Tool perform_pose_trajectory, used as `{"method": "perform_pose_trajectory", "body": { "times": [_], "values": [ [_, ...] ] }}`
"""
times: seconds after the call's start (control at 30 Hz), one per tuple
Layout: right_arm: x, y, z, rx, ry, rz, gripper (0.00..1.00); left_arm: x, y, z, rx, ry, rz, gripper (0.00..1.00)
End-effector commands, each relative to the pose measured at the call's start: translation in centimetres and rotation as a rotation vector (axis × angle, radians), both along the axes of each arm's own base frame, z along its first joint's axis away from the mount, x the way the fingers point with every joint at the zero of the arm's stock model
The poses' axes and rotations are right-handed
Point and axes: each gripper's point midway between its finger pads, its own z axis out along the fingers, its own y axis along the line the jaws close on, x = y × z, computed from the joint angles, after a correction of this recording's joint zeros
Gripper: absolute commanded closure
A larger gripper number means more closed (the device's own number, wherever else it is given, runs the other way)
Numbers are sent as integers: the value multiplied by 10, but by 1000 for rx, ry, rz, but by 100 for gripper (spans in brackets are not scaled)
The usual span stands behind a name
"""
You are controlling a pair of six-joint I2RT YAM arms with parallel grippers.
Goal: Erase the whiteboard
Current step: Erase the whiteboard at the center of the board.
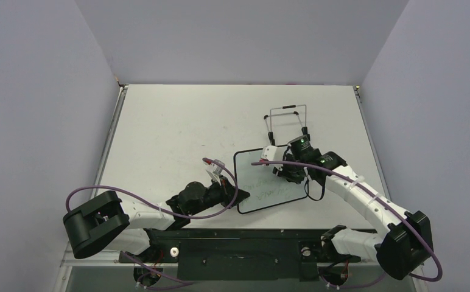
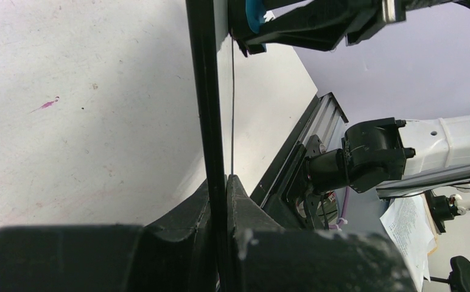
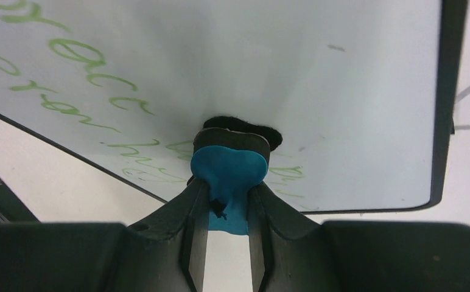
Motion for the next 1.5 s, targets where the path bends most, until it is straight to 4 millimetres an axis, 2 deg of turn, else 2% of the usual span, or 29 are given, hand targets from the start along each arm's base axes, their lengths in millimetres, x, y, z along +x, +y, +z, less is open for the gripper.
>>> {"method": "perform_pose_trajectory", "body": {
  "times": [0.0, 0.07, 0.13, 0.3, 0.33, 0.4, 0.57, 0.73, 0.77, 0.83, 0.87, 0.9, 0.93, 0.97, 1.0, 1.03, 1.1, 1.17, 1.27, 1.4, 1.47],
  "values": [
    [-3, 34, 15, 41, -45, 125, 100, -11, -11, 26, -71, -80, -77, 100],
    [-5, 38, 19, 43, -55, 143, 100, -11, -11, 27, -71, -80, -76, 100],
    [5, 31, 19, 19, -91, 96, 100, -11, -10, 27, -71, -80, -74, 100],
    [50, -21, 19, -26, -127, -205, 100, -12, -9, 27, -71, -80, -74, 100],
    [53, -29, 18, -31, -122, -231, 100, -12, -10, 27, -71, -81, -75, 100],
    [52, -32, 18, -31, -116, -228, 100, -12, -10, 26, -71, -80, -76, 100],
    [29, -20, 3, -27, -16, -107, 100, -12, -10, 26, -73, -80, -77, 100],
    [-13, 18, -6, -3, 37, 114, 100, -12, -10, 28, -75, -83, -78, 100],
    [-15, 21, -4, 1, 32, 124, 100, -12, -11, 28, -75, -83, -78, 100],
    [-7, 20, 1, 0, -1, 87, 100, -12, -10, 27, -72, -81, -78, 100],
    [6, 15, 6, -18, -39, 40, 100, -12, -10, 28, -75, -83, -78, 100],
    [17, 1, 6, -31, -52, -40, 100, -12, -10, 28, -74, -83, -77, 100],
    [29, -3, 13, -18, -81, -86, 100, -12, -10, 29, -76, -84, -77, 100],
    [40, -19, 15, -24, -91, -174, 100, -12, -9, 29, -73, -84, -77, 100],
    [49, -24, 20, -14, -111, -216, 100, -12, -9, 29, -74, -85, -77, 100],
    [55, -36, 21, -26, -117, -262, 100, -12, -9, 30, -74, -86, -76, 100],
    [60, -43, 22, -35, -121, -295, 100, -12, -9, 30, -74, -88, -75, 100],
    [57, -42, 17, -41, -98, -282, 100, -12, -9, 29, -74, -87, -77, 100],
    [40, -34, 4, -52, -33, -198, 100, -12, -10, 29, -74, -87, -79, 100],
    [0, -3, -9, -42, 51, 34, 100, -12, -10, 30, -77, -89, -80, 100],
    [-10, 7, -8, -23, 57, 82, 100, -12, -10, 29, -75, -88, -80, 100]
  ]
}}
